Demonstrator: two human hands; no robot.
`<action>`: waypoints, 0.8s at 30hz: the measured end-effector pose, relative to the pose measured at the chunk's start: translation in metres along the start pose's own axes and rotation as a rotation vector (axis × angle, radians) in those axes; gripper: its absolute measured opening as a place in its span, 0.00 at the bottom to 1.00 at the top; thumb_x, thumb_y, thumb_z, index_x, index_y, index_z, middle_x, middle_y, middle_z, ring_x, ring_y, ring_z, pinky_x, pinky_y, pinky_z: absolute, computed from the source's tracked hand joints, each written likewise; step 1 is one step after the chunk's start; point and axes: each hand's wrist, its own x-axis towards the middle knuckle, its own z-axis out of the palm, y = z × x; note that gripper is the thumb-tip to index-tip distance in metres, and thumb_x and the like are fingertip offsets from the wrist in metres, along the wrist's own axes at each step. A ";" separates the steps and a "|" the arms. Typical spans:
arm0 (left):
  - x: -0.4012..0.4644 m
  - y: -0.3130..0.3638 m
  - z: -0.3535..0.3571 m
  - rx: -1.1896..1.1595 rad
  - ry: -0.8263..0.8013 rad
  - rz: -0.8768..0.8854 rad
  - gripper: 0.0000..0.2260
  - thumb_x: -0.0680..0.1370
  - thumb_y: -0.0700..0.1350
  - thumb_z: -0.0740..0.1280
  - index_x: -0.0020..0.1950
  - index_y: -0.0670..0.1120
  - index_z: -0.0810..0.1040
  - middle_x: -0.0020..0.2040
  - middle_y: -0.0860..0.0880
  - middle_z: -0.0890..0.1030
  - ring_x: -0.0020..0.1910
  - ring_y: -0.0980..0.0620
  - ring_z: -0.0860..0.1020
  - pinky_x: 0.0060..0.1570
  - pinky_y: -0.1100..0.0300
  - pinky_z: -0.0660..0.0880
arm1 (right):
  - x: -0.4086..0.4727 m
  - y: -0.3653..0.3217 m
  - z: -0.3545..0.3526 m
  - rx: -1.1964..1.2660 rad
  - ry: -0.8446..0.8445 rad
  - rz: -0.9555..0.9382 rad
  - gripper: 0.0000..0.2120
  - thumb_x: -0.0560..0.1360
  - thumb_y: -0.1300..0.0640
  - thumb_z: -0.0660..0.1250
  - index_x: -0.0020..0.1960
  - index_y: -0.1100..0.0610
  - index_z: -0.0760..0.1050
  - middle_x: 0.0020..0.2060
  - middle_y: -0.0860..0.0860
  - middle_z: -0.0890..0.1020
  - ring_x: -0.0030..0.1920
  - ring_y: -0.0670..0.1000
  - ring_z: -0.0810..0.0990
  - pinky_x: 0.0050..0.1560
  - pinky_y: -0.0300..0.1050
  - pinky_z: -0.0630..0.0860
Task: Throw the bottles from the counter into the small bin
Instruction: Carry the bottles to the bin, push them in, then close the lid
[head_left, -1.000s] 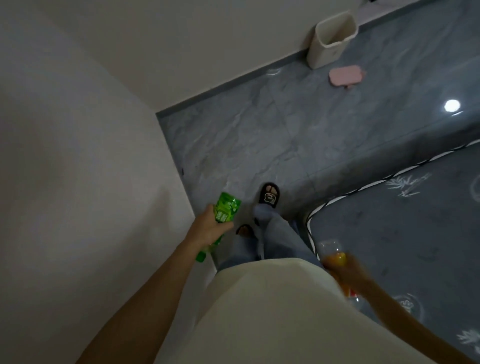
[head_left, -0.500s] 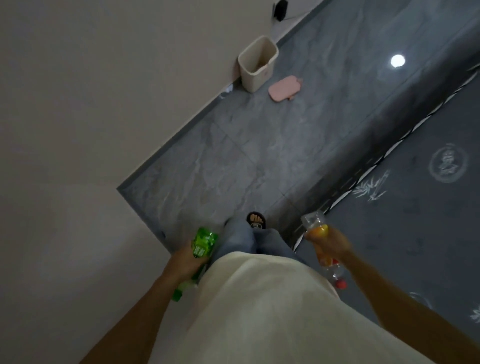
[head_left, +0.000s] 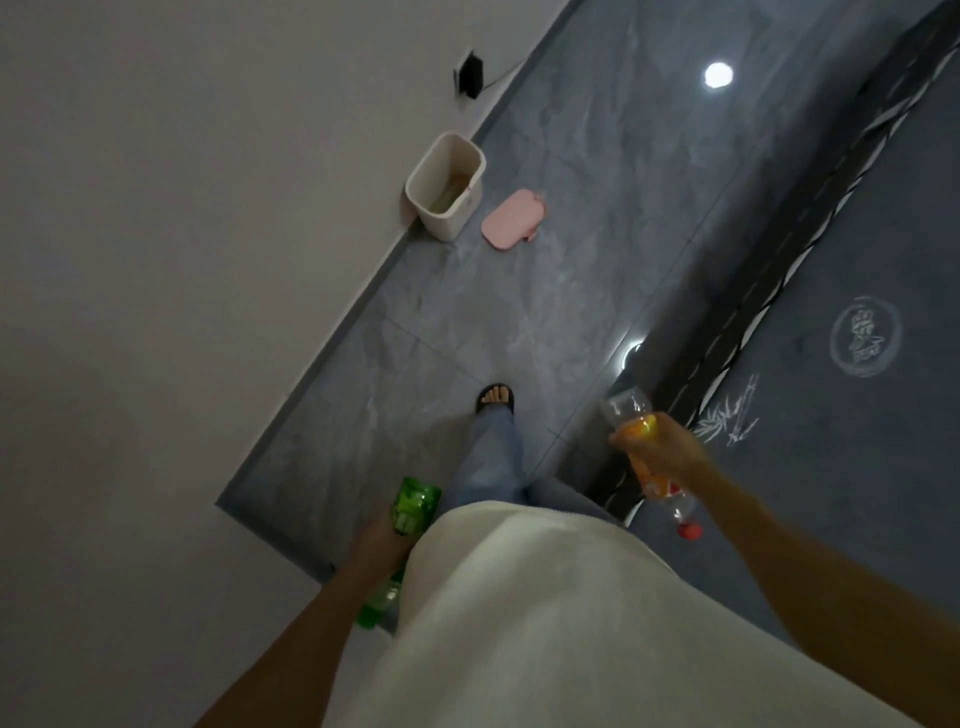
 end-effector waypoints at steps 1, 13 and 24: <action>0.006 0.024 -0.012 0.042 -0.027 0.027 0.13 0.73 0.53 0.71 0.53 0.48 0.81 0.48 0.44 0.83 0.52 0.39 0.81 0.54 0.50 0.77 | 0.001 -0.002 -0.005 0.026 0.000 0.041 0.20 0.71 0.41 0.73 0.49 0.58 0.79 0.42 0.60 0.84 0.44 0.60 0.84 0.55 0.61 0.81; 0.096 0.297 -0.083 0.224 0.044 0.313 0.28 0.68 0.57 0.75 0.62 0.49 0.71 0.55 0.45 0.80 0.53 0.44 0.80 0.47 0.56 0.75 | 0.024 0.001 -0.085 0.203 0.086 0.233 0.13 0.72 0.46 0.74 0.48 0.51 0.74 0.44 0.54 0.80 0.44 0.54 0.79 0.55 0.57 0.75; 0.123 0.348 -0.069 0.048 0.044 0.205 0.17 0.70 0.46 0.77 0.56 0.48 0.79 0.53 0.46 0.84 0.55 0.44 0.82 0.53 0.53 0.77 | 0.134 -0.067 -0.217 0.011 0.081 0.189 0.15 0.69 0.43 0.75 0.36 0.53 0.76 0.32 0.52 0.82 0.33 0.49 0.81 0.40 0.49 0.78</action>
